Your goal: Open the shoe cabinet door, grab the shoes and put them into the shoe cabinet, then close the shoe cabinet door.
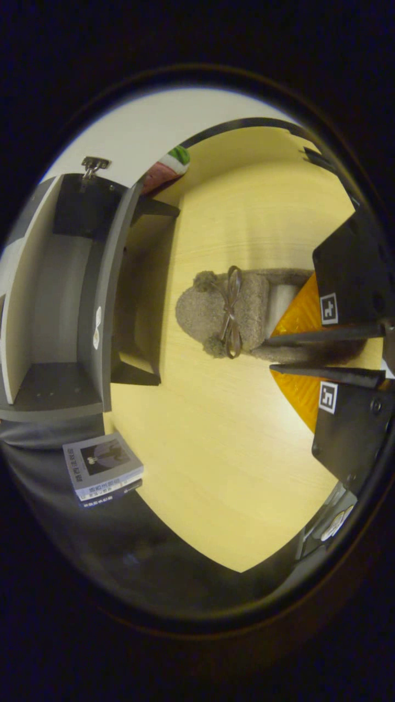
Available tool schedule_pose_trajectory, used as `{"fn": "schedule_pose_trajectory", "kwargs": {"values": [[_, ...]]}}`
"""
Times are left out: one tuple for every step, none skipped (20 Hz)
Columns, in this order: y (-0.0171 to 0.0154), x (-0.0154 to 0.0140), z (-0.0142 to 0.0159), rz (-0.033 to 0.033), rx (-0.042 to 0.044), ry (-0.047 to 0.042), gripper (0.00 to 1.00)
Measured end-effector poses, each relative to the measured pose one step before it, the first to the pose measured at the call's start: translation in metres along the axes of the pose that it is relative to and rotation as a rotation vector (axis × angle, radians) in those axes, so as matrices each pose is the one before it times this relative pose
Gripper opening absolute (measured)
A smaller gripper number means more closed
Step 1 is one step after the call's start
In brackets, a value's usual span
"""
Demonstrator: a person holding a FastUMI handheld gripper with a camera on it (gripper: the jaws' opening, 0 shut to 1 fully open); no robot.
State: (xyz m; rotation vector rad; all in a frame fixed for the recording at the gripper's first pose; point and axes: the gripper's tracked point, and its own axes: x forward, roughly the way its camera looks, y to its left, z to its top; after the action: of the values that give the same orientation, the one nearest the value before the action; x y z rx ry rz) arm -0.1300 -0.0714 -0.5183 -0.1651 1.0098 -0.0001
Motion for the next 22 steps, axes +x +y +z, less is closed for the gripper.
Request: {"fn": "schedule_pose_trajectory", "kwargs": {"values": [[0.00071, 0.00399, -0.00035, -0.00793, -0.00242, 0.00075, 0.22], [0.00077, 0.0029, 0.001, -0.00937, -0.00482, -0.00179, 0.22], [0.00106, 0.00373, 0.00188, -0.01399, -0.00883, -0.00781, 0.22], [0.00066, 0.00094, 0.00063, -0.01197, -0.01287, -0.00613, 0.22], [0.00082, 0.00099, -0.0013, -0.01517, -0.01726, 0.00019, 0.23], [-0.00154, 0.00921, -0.00127, -0.02697, -0.01888, -0.00239, 0.23], [0.0008, -0.01221, 0.00448, -0.01059, -0.01215, -0.01063, 0.17], [0.0017, 0.00075, -0.00161, -0.01271, -0.01916, 0.00146, 0.11], [-0.00173, 0.00621, -0.00187, -0.0175, -0.01053, -0.01043, 0.11], [-0.00041, -0.00322, 0.00368, -0.00257, 0.00228, -0.00587, 0.08], [0.00042, -0.00173, 0.00061, 0.00106, 0.01165, -0.00371, 0.05], [-0.00121, -0.00066, 0.00012, 0.00719, 0.02114, 0.00107, 0.03], [0.00032, 0.0008, 0.00063, 0.00814, 0.02887, 0.00073, 0.03], [-0.00057, -0.00095, 0.00129, 0.00511, 0.02514, 0.0015, 0.03], [-0.00201, -0.00038, 0.00216, 0.00255, 0.01901, -0.00064, 0.03], [-0.00109, -0.00191, 0.00302, 0.00048, 0.01164, -0.002, 0.03], [-0.00147, -0.00086, 0.0028, -0.00174, 0.00889, -0.00035, 0.03], [-0.00098, -0.00172, 0.0015, 0.00084, 0.00801, 0.00719, 0.03], [-0.00027, -0.003, 0.00345, -0.00039, 0.01333, -0.00247, 0.03], [-0.0023, -0.00301, 0.00527, -0.00579, 0.01229, -0.00855, 0.03], [-0.00173, -0.00276, 0.0049, -0.00262, 0.01554, -0.007, 0.03], [-0.00154, -0.00405, 0.00471, -0.00063, 0.02283, -0.00534, 0.03]]}}
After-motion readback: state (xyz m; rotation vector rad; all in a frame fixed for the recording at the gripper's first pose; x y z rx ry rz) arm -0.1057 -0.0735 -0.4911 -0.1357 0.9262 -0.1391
